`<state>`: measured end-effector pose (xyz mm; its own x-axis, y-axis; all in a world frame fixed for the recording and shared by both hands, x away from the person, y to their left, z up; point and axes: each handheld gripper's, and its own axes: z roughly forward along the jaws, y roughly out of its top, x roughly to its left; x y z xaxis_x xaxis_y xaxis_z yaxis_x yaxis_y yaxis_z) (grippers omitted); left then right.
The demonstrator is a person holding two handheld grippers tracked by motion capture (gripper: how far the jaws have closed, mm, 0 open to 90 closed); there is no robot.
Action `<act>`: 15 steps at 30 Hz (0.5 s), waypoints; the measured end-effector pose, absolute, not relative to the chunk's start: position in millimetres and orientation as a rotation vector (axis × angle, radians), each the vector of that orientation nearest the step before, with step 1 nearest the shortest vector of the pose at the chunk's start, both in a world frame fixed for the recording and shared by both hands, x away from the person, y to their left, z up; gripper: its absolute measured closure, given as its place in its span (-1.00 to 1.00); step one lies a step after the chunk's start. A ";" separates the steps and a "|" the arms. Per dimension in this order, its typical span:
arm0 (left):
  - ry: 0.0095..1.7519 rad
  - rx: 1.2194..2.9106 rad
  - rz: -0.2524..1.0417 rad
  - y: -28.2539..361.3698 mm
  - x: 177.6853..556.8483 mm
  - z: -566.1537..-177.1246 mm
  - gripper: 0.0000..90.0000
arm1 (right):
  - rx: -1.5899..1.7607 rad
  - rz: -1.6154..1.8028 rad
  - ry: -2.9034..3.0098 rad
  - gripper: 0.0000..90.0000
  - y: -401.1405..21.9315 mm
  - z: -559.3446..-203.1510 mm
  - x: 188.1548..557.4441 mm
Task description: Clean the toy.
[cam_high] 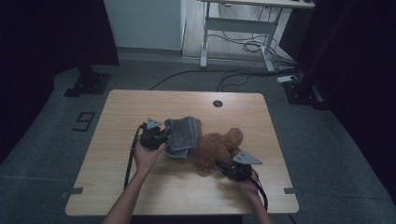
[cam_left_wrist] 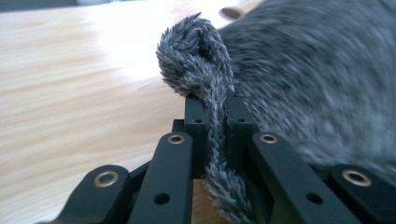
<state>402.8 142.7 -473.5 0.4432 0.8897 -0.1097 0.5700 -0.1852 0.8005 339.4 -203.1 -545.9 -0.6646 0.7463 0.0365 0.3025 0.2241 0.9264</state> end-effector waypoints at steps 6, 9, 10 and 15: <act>1.303 1.977 0.397 155.0 400.8 -523.2 0.84 | 0.999 1.451 2.077 0.22 -204.8 -547.0 341.0; 1.302 1.929 0.343 157.7 398.4 -538.8 0.84 | 1.003 1.455 2.076 0.22 -205.1 -547.3 341.3; 1.306 1.918 0.336 158.7 398.9 -537.9 0.84 | 1.004 1.455 2.076 0.22 -205.1 -547.3 341.3; 1.264 1.864 0.394 163.1 400.4 -501.8 0.83 | 1.010 1.457 2.070 0.22 -206.2 -547.3 344.6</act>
